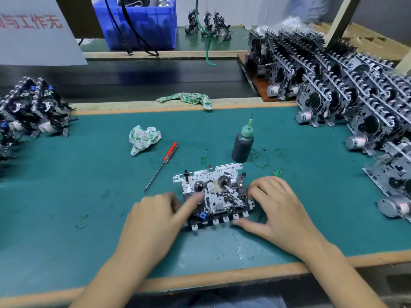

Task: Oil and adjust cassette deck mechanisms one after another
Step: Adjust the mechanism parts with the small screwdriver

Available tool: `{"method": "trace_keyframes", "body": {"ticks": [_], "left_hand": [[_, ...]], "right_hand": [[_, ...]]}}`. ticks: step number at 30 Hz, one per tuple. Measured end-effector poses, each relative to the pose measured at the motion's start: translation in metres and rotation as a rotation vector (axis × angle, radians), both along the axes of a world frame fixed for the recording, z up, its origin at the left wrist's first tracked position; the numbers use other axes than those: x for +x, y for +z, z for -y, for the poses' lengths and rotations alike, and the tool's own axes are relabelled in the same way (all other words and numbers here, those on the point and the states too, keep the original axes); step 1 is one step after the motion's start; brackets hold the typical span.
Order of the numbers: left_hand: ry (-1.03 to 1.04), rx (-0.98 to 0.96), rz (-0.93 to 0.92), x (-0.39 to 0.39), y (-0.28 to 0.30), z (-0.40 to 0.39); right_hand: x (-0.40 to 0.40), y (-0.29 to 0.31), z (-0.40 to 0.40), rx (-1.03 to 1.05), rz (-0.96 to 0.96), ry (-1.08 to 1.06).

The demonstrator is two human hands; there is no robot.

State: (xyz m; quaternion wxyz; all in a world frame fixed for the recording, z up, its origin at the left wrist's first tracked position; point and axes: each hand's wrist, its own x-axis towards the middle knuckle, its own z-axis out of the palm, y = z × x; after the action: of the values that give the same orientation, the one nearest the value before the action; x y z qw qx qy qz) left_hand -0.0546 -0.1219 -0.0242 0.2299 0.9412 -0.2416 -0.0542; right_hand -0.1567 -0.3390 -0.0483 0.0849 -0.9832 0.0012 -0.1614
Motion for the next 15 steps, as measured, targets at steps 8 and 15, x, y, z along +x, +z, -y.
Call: {"method": "trace_keyframes", "body": {"ticks": [8,15], "left_hand": [[-0.175,0.094,0.362,-0.015,-0.014,0.002],[-0.101,0.017,0.386,-0.017,-0.018,0.005]], "right_hand": [[-0.001,0.000,-0.004,0.019,0.044,-0.028],[0.000,-0.002,-0.005,0.025,0.099,-0.034]]}}
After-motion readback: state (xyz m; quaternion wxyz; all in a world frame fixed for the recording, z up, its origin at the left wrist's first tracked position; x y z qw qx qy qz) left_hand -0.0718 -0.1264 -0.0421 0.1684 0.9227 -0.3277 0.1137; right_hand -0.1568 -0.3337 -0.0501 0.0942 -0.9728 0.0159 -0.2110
